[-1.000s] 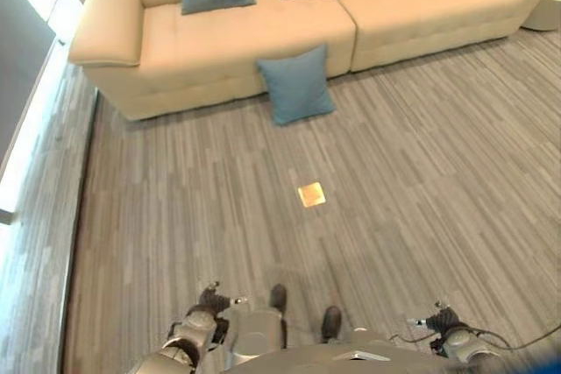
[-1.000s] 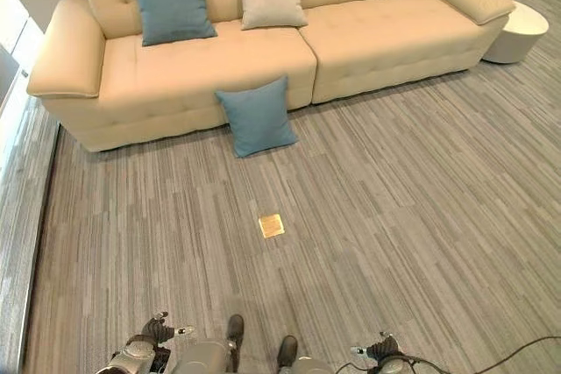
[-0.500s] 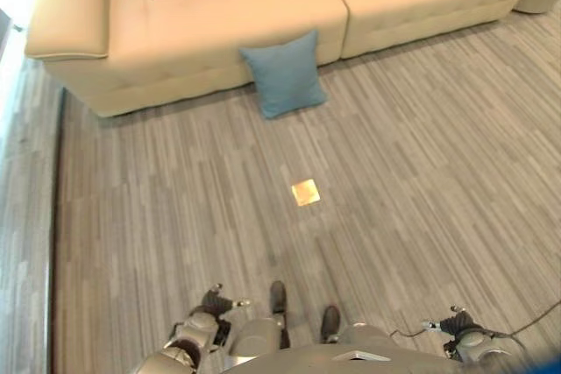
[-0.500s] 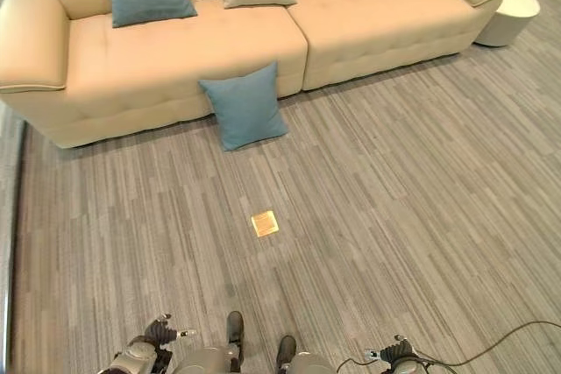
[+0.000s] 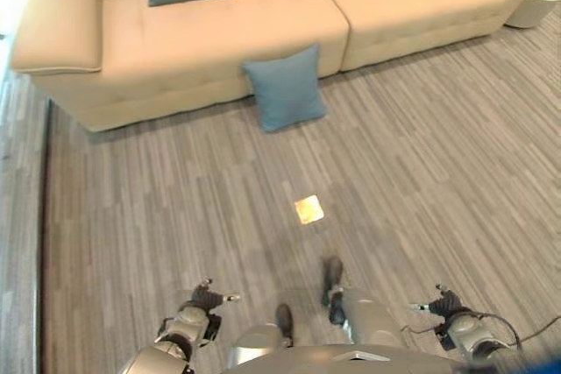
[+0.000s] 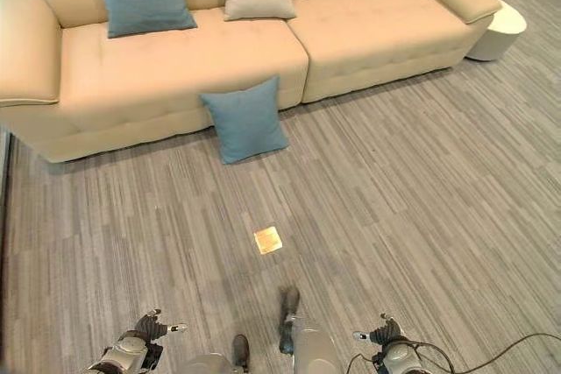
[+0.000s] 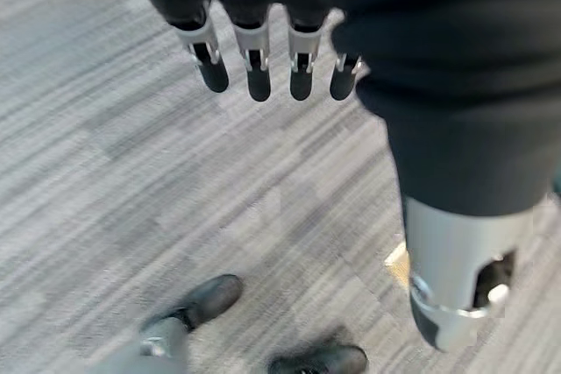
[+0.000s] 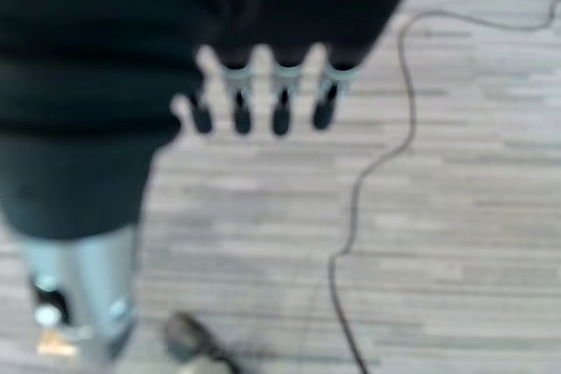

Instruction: Pick up all the scattered cushions and arrange them neatly on the sofa.

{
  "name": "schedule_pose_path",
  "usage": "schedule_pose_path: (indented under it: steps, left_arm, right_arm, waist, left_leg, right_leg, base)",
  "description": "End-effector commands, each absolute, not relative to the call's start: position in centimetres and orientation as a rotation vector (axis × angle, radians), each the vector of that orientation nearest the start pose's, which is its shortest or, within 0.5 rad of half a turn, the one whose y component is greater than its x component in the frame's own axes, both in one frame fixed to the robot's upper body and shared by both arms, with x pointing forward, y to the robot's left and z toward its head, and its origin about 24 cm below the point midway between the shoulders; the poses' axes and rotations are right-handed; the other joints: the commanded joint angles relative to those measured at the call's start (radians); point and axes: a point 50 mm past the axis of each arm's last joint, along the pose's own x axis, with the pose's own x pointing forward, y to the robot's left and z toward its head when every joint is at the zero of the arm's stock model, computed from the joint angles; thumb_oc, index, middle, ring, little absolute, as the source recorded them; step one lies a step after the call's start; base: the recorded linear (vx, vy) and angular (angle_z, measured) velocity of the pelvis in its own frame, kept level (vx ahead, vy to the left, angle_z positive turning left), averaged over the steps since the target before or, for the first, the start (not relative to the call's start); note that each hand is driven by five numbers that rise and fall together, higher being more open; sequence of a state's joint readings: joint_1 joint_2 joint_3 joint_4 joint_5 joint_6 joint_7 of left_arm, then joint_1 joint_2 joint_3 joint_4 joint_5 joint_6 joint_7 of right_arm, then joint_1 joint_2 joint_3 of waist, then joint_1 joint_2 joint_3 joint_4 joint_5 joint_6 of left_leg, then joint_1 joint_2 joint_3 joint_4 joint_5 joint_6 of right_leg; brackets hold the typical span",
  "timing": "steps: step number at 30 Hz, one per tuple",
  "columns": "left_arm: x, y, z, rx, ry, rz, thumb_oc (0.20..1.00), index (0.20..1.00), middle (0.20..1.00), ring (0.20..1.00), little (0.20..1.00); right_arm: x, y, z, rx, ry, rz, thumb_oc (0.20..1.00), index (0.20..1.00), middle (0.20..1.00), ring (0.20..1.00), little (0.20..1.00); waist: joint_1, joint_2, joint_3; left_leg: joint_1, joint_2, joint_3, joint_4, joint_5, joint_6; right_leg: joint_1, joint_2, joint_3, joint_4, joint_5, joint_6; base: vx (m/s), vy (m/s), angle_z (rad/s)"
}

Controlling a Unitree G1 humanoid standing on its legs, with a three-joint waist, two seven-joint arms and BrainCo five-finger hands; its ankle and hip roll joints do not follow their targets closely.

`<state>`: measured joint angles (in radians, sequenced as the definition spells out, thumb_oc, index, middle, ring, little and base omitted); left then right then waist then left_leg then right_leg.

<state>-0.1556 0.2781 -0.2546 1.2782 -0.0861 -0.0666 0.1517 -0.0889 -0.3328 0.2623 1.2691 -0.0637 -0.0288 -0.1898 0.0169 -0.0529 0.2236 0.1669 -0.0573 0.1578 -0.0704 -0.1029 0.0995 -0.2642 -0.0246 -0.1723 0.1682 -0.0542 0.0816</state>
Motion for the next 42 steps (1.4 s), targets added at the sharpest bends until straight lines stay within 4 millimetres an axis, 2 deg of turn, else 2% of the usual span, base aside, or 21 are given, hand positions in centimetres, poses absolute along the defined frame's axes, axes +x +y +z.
schedule_pose_path:
  steps: [1, 2, 3, 4, 7, 10, 12, 13, 14, 15, 20, 21, 22, 24, 27, 29, 30, 31, 34, 38, 42]
  left_arm:
    - [14.9, 23.4, -14.4, 0.413, 1.028, 0.096, 1.000, 1.000, 1.000, 1.000, 1.000]
    - [14.9, 23.4, -14.4, 0.413, 1.028, 0.096, 1.000, 1.000, 1.000, 1.000, 1.000]
    - [15.4, 23.1, -14.3, 0.410, 1.016, 0.085, 1.000, 1.000, 1.000, 1.000, 1.000]
    - [15.8, 22.9, -14.1, 0.407, 1.002, 0.080, 1.000, 1.000, 1.000, 1.000, 1.000]
    - [16.8, 22.5, -13.8, 0.386, 0.969, 0.081, 1.000, 1.000, 1.000, 1.000, 1.000]
    - [16.9, 22.0, -13.8, 0.379, 0.969, 0.066, 1.000, 1.000, 1.000, 1.000, 1.000]
    - [16.8, 21.9, -13.9, 0.384, 0.974, 0.060, 1.000, 1.000, 1.000, 1.000, 1.000]
    - [16.8, 21.9, -13.9, 0.389, 0.972, 0.058, 1.000, 1.000, 1.000, 1.000, 1.000]
    - [16.9, 21.9, -13.9, 0.399, 0.974, 0.057, 1.000, 1.000, 1.000, 1.000, 1.000]
    - [16.6, 21.8, -14.0, 0.395, 0.985, 0.052, 1.000, 1.000, 1.000, 1.000, 1.000]
    - [15.4, 22.1, -14.5, 0.395, 1.023, 0.060, 1.000, 1.000, 1.000, 1.000, 1.000]
    - [15.2, 22.4, -14.5, 0.393, 1.026, 0.069, 1.000, 1.000, 1.000, 1.000, 1.000]
    - [15.1, 22.6, -14.5, 0.398, 1.031, 0.074, 1.000, 1.000, 1.000, 1.000, 1.000]
    - [15.0, 22.8, -14.5, 0.406, 1.035, 0.079, 1.000, 1.000, 1.000, 1.000, 1.000]
    - [14.6, 23.5, -14.5, 0.430, 1.044, 0.085, 1.000, 1.000, 1.000, 1.000, 1.000]
    - [14.1, 23.4, -14.7, 0.414, 1.054, 0.099, 1.000, 1.000, 1.000, 1.000, 1.000]
    - [14.2, 23.4, -14.6, 0.414, 1.054, 0.099, 1.000, 1.000, 1.000, 1.000, 1.000]
    - [14.3, 23.6, -14.6, 0.407, 1.055, 0.109, 1.000, 1.000, 1.000, 1.000, 1.000]
    - [13.6, 24.1, -14.7, 0.414, 1.071, 0.119, 1.000, 1.000, 1.000, 1.000, 1.000]
    - [13.4, 23.9, -14.8, 0.414, 1.076, 0.108, 1.000, 1.000, 1.000, 1.000, 1.000]
    - [13.3, 23.3, -15.0, 0.405, 1.076, 0.079, 1.000, 1.000, 1.000, 1.000, 1.000]
  right_arm:
    - [10.5, -29.0, -14.0, -0.701, 1.170, -0.116, 1.000, 1.000, 1.000, 1.000, 1.000]
    - [10.5, -29.0, -14.0, -0.701, 1.170, -0.116, 1.000, 1.000, 1.000, 1.000, 1.000]
    - [10.3, -28.6, -14.2, -0.677, 1.171, -0.117, 1.000, 1.000, 1.000, 1.000, 1.000]
    - [10.4, -28.5, -14.3, -0.669, 1.168, -0.122, 1.000, 1.000, 1.000, 1.000, 1.000]
    - [10.5, -27.9, -14.5, -0.643, 1.169, -0.128, 1.000, 1.000, 1.000, 1.000, 1.000]
    - [10.4, -27.5, -14.6, -0.625, 1.169, -0.135, 1.000, 1.000, 1.000, 1.000, 1.000]
    - [10.3, -27.6, -14.6, -0.623, 1.171, -0.140, 1.000, 1.000, 1.000, 1.000, 1.000]
    - [10.5, -27.7, -14.5, -0.622, 1.160, -0.149, 1.000, 1.000, 1.000, 1.000, 1.000]
    - [10.5, -27.8, -14.5, -0.631, 1.162, -0.150, 1.000, 1.000, 1.000, 1.000, 1.000]
    - [10.3, -27.8, -14.5, -0.623, 1.165, -0.148, 1.000, 1.000, 1.000, 1.000, 1.000]
    - [10.0, -27.1, -14.8, -0.614, 1.171, -0.123, 1.000, 1.000, 1.000, 1.000, 1.000]
    - [10.0, -26.9, -14.9, -0.617, 1.167, -0.109, 1.000, 1.000, 1.000, 1.000, 1.000]
    - [10.5, -26.6, -14.9, -0.613, 1.155, -0.096, 1.000, 1.000, 1.000, 1.000, 1.000]
    - [10.9, -26.4, -14.8, -0.623, 1.137, -0.085, 1.000, 1.000, 1.000, 1.000, 1.000]
    - [12.6, -25.1, -14.5, -0.622, 1.065, -0.046, 1.000, 1.000, 1.000, 1.000, 1.000]
    - [17.8, -22.2, -13.3, -0.637, 0.948, 0.000, 1.000, 1.000, 1.000, 1.000, 1.000]
    - [17.8, -22.2, -13.3, -0.637, 0.948, 0.000, 1.000, 1.000, 1.000, 1.000, 1.000]
    - [16.9, -22.8, -13.5, -0.652, 0.954, 0.017, 1.000, 1.000, 1.000, 1.000, 1.000]
    - [16.3, -23.4, -13.6, -0.665, 0.979, 0.019, 1.000, 1.000, 1.000, 1.000, 1.000]
    - [15.4, -23.7, -13.9, -0.664, 1.004, 0.022, 1.000, 1.000, 1.000, 1.000, 1.000]
    - [14.9, -23.7, -14.1, -0.634, 1.016, 0.018, 1.000, 1.000, 1.000, 1.000, 1.000]
  waist:
    - [-0.011, 0.017, 0.000]
    - [-0.013, 0.018, 0.000]
    - [-0.025, 0.008, 0.007]
    - [-0.023, 0.007, 0.018]
    - [-0.017, -0.001, 0.037]
    - [-0.029, -0.026, 0.031]
    - [-0.039, -0.032, 0.023]
    - [-0.049, -0.027, 0.012]
    - [-0.058, -0.029, 0.009]
    - [-0.060, -0.018, -0.004]
    - [-0.056, -0.010, -0.030]
    - [-0.051, -0.006, -0.031]
    - [-0.047, 0.001, -0.023]
    - [-0.052, 0.007, -0.007]
    - [-0.044, 0.017, -0.001]
    - [-0.021, 0.043, -0.001]
    - [-0.021, 0.043, 0.000]
    - [-0.010, 0.048, -0.007]
    - [0.004, 0.049, -0.003]
    - [0.004, 0.040, -0.017]
    - [-0.007, 0.039, -0.035]
  left_leg:
    - [-0.051, -0.003, -0.082, 0.188, -0.130, -0.020]
    - [-0.054, -0.003, -0.084, 0.193, -0.133, -0.021]
    - [-0.127, 0.042, -0.032, 0.393, -0.071, -0.072]
    - [-0.196, 0.082, -0.010, 0.542, -0.039, -0.079]
    - [-0.302, 0.125, 0.006, 0.698, -0.042, -0.069]
    - [-0.335, 0.078, 0.005, 0.535, -0.106, -0.049]
    - [-0.335, 0.053, -0.002, 0.437, -0.106, -0.047]
    - [-0.343, 0.026, -0.023, 0.241, -0.025, -0.068]
    - [-0.340, 0.019, -0.023, 0.149, 0.027, -0.081]
    - [-0.296, 0.022, -0.018, 0.063, 0.033, -0.080]
    - [-0.247, -0.005, -0.042, 0.067, 0.021, -0.052]
    - [-0.224, -0.012, -0.041, 0.058, 0.009, -0.041]
    - [-0.187, -0.026, -0.041, 0.056, -0.014, -0.015]
    - [-0.150, -0.042, -0.032, 0.061, -0.039, 0.012]
    - [-0.114, -0.057, -0.039, 0.051, -0.054, 0.024]
    - [-0.084, -0.047, -0.056, 0.053, -0.067, 0.019]
    - [-0.084, -0.047, -0.056, 0.054, -0.067, 0.018]
    - [-0.070, -0.034, -0.045, 0.052, -0.080, 0.017]
    - [-0.054, -0.027, -0.045, 0.081, -0.105, 0.008]
    - [-0.018, -0.030, -0.052, 0.114, -0.141, -0.008]
    - [-0.033, 0.002, -0.058, 0.258, -0.089, -0.069]
  right_leg:
    - [0.158, 0.053, 0.078, -0.127, 0.009, -0.022]
    - [0.159, 0.053, 0.076, -0.128, 0.010, -0.022]
    - [0.210, 0.057, 0.052, -0.145, -0.008, -0.058]
    - [0.231, 0.067, 0.042, -0.150, -0.020, -0.083]
    - [0.283, 0.084, 0.016, -0.171, -0.053, -0.121]
    - [0.310, 0.050, -0.015, -0.200, -0.061, -0.108]
    - [0.319, 0.039, -0.030, -0.215, -0.061, -0.099]
    - [0.331, 0.038, -0.047, -0.235, -0.060, -0.095]
    - [0.344, 0.036, -0.056, -0.249, -0.063, -0.092]
    - [0.349, 0.040, -0.056, -0.242, -0.073, -0.087]
    - [0.340, 0.014, -0.044, -0.114, -0.097, -0.065]
    - [0.328, 0.004, -0.044, -0.058, -0.108, -0.053]
    - [0.264, -0.033, -0.050, 0.127, -0.096, -0.031]
    - [0.211, -0.080, -0.068, 0.290, -0.045, -0.009]
    - [0.162, -0.104, -0.075, 0.395, -0.032, -0.012]
    - [0.130, -0.053, -0.074, 0.303, -0.079, -0.022]
    - [0.130, -0.053, -0.074, 0.304, -0.080, -0.023]
    - [0.116, -0.038, -0.094, 0.176, -0.097, -0.025]
    - [0.125, 0.013, -0.057, -0.105, -0.026, 0.005]
    - [0.159, 0.035, -0.014, -0.155, 0.007, -0.001]
    - [0.208, 0.062, 0.001, -0.131, -0.025, -0.044]
  base:
    - [0.38, -0.178, 0.33]
    - [0.33, -0.228, 0.69]
    - [0.27, -0.257, 0.86]
    - [0.32, -0.314, 0.87]
    - [0.19, -0.177, 0.29]
    - [0.20, -0.030, 0.37]
    - [0.19, 0.051, 0.45]
    - [0.24, 0.094, 0.49]
    - [0.36, 0.166, 0.51]
    - [0.34, 0.179, 0.40]
    - [0.36, 0.218, -0.15]
    - [0.34, 0.282, -0.23]
    - [0.43, 0.372, -0.30]
    - [0.30, 0.277, -0.31]
    - [0.29, 0.181, 0.16]
    - [0.27, 0.063, -0.05]
    - [0.30, 0.004, 0.11]
    - [0.28, -0.001, 0.15]
    - [0.36, -0.035, -0.10]
    - [0.47, -0.081, 0.11]
    - [0.48, -0.171, 0.35]
